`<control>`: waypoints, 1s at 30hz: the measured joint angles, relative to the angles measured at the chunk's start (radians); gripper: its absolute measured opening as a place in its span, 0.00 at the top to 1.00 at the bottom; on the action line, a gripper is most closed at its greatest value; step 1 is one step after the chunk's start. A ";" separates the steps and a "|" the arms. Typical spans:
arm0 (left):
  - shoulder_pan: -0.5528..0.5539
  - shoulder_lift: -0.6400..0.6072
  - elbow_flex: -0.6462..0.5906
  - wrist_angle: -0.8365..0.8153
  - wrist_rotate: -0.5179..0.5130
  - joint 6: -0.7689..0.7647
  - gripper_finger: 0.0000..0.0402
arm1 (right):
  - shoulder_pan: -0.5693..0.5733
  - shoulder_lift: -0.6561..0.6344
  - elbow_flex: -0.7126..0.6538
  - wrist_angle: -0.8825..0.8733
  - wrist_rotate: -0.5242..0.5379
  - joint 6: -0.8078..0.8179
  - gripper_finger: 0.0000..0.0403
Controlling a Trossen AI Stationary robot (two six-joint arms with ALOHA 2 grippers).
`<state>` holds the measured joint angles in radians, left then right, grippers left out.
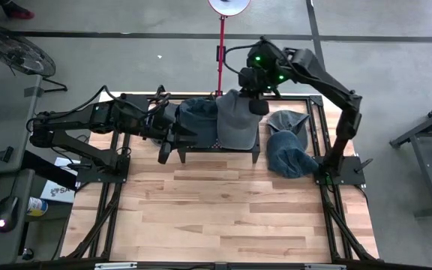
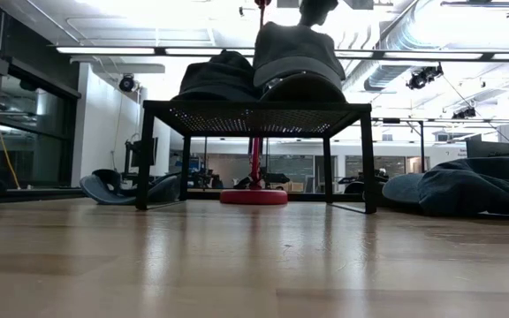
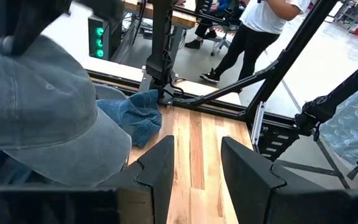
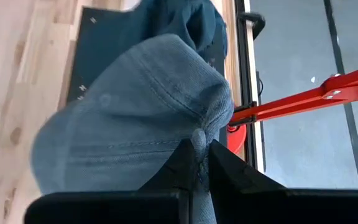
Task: Pick & Place hat
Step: Stack the left gray cap on the gray cap
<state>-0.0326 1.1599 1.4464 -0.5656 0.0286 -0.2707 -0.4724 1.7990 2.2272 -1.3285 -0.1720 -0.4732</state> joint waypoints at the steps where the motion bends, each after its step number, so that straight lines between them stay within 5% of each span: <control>1: 0.000 0.000 0.000 0.001 -0.008 0.000 0.67 | 0.000 0.010 0.000 0.000 0.002 -0.003 0.96; 20: 0.000 0.000 0.000 0.045 -0.044 0.004 0.67 | -0.005 0.094 0.000 -0.042 0.048 0.036 0.92; 30: 0.000 0.000 0.000 0.042 -0.044 0.004 0.67 | -0.005 0.079 0.000 -0.039 0.064 0.156 0.79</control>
<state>-0.0328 1.1599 1.4464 -0.5234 -0.0151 -0.2665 -0.4774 1.8782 2.2269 -1.3678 -0.1080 -0.3175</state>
